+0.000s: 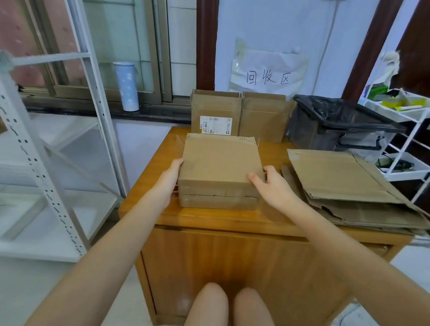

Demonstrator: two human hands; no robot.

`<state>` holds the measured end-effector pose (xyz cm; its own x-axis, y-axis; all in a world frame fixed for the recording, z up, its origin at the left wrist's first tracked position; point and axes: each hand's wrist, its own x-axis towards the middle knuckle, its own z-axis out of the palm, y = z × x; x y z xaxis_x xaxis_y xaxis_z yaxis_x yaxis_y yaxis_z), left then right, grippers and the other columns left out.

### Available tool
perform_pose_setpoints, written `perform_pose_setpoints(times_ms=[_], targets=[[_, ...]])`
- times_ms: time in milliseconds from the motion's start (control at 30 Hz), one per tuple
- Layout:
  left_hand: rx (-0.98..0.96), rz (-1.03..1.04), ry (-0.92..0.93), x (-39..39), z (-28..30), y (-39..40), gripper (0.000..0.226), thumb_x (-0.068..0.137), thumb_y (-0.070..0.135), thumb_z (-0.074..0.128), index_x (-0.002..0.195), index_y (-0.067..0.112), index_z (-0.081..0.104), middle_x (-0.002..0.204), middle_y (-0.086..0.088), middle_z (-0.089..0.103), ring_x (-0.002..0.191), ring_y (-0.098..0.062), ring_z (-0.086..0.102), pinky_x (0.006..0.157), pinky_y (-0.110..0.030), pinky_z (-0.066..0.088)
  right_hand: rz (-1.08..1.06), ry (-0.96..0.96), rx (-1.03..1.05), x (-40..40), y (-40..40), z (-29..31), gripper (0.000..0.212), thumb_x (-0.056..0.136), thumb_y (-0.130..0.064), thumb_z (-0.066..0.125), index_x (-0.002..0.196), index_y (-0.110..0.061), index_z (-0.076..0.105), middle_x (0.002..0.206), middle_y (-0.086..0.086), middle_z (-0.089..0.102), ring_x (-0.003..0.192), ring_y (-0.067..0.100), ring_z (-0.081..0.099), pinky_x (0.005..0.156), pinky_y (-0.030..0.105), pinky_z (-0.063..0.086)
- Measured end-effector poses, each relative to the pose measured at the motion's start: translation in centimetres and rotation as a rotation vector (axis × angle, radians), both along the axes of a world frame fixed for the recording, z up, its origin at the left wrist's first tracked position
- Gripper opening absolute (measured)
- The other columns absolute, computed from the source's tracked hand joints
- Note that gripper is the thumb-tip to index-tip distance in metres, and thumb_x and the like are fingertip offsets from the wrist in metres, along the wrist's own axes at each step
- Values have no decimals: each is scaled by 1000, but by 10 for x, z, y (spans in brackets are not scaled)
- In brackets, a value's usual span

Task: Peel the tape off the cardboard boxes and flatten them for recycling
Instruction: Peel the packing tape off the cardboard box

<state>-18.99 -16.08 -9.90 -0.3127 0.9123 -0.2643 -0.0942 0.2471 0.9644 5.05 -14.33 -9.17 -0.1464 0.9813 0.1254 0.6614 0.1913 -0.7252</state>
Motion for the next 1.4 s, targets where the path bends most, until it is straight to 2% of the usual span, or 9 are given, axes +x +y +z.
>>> perform_pose_setpoints(times_ms=[167,333,433,567,833,967,1067,1200,1400], targets=[[-34,-41,65,-4,-2,5,29,97,48,40,107,24,52,105,-2,57,111,-26,50,103,-47,41,-44,-96,25,1,6,-1,55,97,-43,45,138,-7,36,133,10,50,112,23,55,92,37,50],[-27,-49,148,-12,3,9,44,95,43,50,127,14,52,118,-6,58,108,-26,55,81,-37,50,-109,-360,297,-7,2,6,43,98,-34,47,133,-8,46,131,10,47,113,21,50,90,32,47],[31,-64,283,-16,8,14,32,97,31,52,122,11,57,115,-6,60,107,-24,57,78,-34,52,4,-415,506,-19,0,17,41,97,-25,49,136,-11,49,142,5,46,127,18,45,101,31,40],[126,-62,573,-21,14,27,14,93,26,57,106,18,58,110,-4,59,104,-21,56,86,-37,52,208,-441,481,-50,8,34,40,98,-26,44,137,-17,50,143,-1,47,130,17,44,104,34,39],[-104,-129,950,-15,37,48,70,62,82,60,84,16,52,83,-2,63,80,-18,62,80,-39,56,229,-515,290,-91,41,25,40,100,-24,37,137,-12,47,142,7,47,127,22,46,102,36,41],[-150,-192,891,-8,38,58,66,68,70,67,100,16,48,97,-3,59,87,-19,58,85,-39,54,234,-548,233,-91,45,17,42,102,-26,30,138,-9,45,139,9,47,127,24,44,107,36,35],[-163,-211,792,-4,40,61,58,75,59,69,106,16,44,106,-6,58,87,-19,55,73,-33,52,245,-559,225,-90,46,19,44,102,-25,29,141,-8,40,143,9,44,131,23,40,109,35,29],[-146,-225,706,-4,42,61,47,84,45,68,108,16,40,103,-4,52,85,-18,51,55,-26,39,240,-547,233,-90,46,17,44,102,-26,29,141,-10,40,145,8,43,133,22,38,111,34,27],[-119,-226,691,-7,45,59,36,89,36,64,107,14,42,101,-3,51,84,-17,51,59,-26,42,231,-543,229,-91,46,16,45,101,-27,29,142,-11,39,145,8,43,134,22,38,112,36,27]])
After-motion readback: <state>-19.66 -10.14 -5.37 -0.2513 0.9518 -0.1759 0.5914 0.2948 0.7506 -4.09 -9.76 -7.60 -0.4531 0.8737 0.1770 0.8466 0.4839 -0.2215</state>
